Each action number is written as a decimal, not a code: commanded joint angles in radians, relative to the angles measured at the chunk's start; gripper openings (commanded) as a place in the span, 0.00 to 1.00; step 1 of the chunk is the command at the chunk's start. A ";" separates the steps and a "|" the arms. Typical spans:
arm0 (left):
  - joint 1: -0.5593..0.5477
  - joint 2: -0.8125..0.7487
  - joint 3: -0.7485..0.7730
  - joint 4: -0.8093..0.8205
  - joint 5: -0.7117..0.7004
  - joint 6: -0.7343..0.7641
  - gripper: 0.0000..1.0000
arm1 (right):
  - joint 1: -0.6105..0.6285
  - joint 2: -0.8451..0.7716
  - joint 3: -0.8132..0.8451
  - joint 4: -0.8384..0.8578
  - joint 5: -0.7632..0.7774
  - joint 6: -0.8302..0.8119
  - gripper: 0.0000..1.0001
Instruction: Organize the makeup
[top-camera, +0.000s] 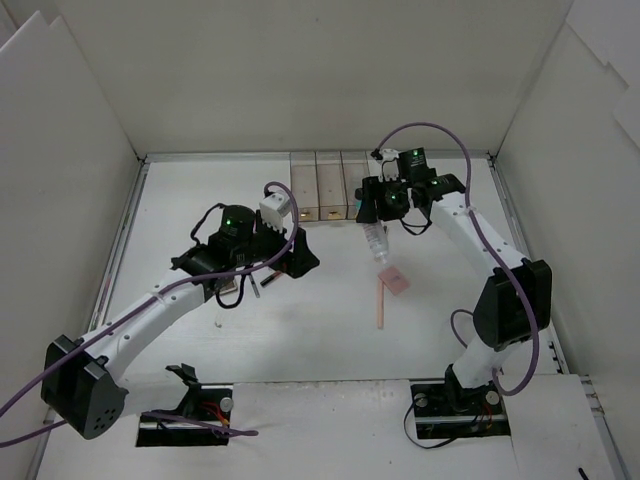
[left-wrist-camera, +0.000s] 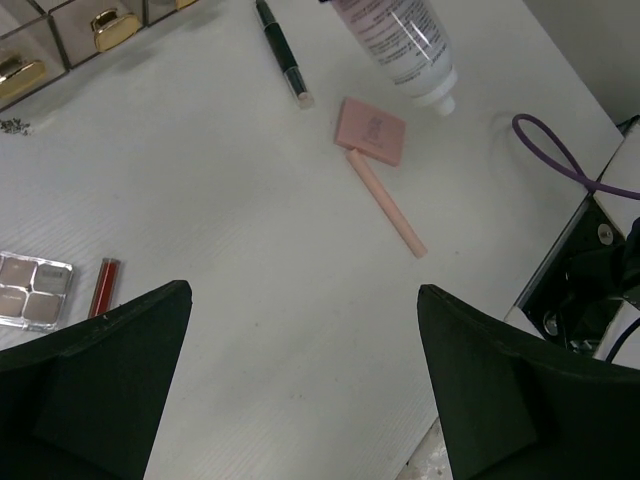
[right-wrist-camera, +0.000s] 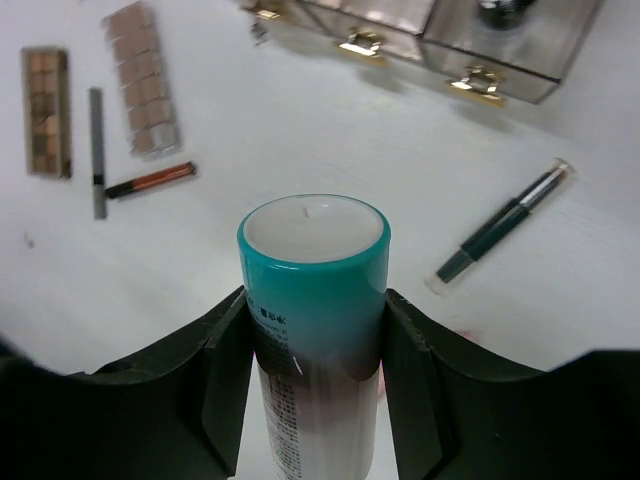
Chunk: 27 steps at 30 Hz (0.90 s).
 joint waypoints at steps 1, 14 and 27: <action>-0.004 -0.015 0.071 0.081 0.057 -0.010 0.91 | 0.011 -0.043 0.047 -0.035 -0.151 -0.082 0.00; 0.040 -0.007 0.032 0.184 0.048 -0.245 0.94 | 0.119 -0.017 0.127 -0.062 -0.210 -0.149 0.00; 0.132 0.012 -0.005 0.321 0.109 -0.501 0.94 | 0.199 -0.020 0.110 -0.056 -0.231 -0.295 0.00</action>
